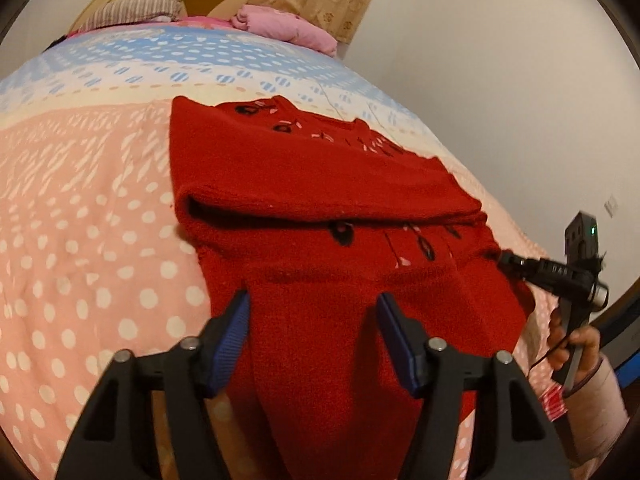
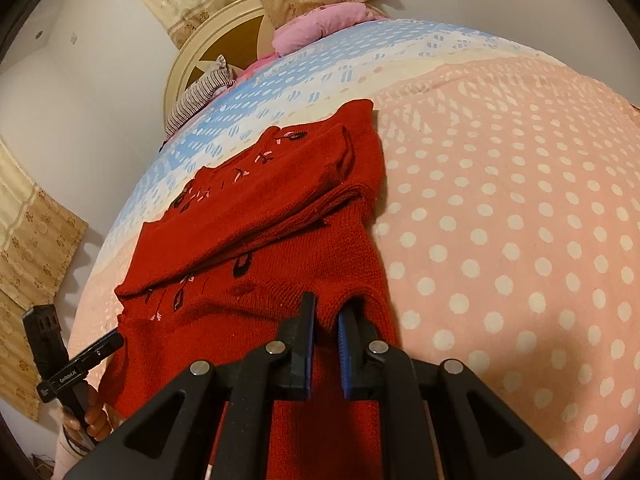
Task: Fold small clothes
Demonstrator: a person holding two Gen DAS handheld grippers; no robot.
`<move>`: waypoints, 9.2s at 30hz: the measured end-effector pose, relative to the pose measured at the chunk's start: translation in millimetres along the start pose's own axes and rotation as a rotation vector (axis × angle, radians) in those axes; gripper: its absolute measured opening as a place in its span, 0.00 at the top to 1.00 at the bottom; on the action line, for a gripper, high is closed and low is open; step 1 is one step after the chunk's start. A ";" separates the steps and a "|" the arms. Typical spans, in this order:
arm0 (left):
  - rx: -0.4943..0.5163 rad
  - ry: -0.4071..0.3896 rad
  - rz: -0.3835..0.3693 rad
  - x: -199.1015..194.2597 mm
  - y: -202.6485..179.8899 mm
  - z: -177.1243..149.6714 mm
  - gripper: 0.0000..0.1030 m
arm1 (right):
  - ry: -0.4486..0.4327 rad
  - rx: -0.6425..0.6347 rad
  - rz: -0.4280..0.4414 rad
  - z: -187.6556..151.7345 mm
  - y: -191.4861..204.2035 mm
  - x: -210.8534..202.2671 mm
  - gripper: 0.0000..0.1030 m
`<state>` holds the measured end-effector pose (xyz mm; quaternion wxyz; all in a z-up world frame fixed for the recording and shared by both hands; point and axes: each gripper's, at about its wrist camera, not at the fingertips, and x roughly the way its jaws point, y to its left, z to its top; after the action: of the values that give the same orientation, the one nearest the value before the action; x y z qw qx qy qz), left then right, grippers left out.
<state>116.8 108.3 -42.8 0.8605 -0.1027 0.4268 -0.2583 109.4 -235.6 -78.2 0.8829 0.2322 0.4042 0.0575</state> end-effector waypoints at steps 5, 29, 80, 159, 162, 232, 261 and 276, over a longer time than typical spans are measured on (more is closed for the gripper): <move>-0.026 -0.011 -0.006 -3.7 3.8 0.8 0.91 | -0.011 0.090 0.089 3.5 -12.4 -8.6 0.90; -0.014 -0.027 -0.011 6.1 -1.9 1.5 0.62 | -0.042 -0.317 -0.160 7.3 26.1 10.1 0.39; -0.189 -0.188 0.037 0.0 40.3 112.8 0.92 | -0.310 -0.471 -0.269 99.5 111.1 -7.3 0.93; -0.111 -0.066 0.445 59.6 11.7 59.1 0.02 | -0.086 -0.251 -0.332 12.5 30.2 18.0 0.83; -0.119 -0.067 0.457 61.3 10.5 58.4 0.00 | -0.109 -0.288 -0.393 5.5 40.4 3.5 0.83; -0.054 -0.273 0.268 46.8 -57.1 66.0 0.76 | -0.053 -0.319 0.002 9.2 131.9 96.3 0.82; 0.008 -0.201 0.222 71.6 -67.6 59.9 0.76 | 0.175 -0.149 0.363 125.7 158.4 157.4 0.37; 0.012 -0.190 0.216 73.4 -72.2 58.4 0.73 | 0.198 -0.337 0.241 113.0 188.1 188.0 0.81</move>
<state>173.9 5.7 -28.2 0.9204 -0.0749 0.3506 -0.1558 334.7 -55.7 -57.6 0.8519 0.1213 0.4429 0.2518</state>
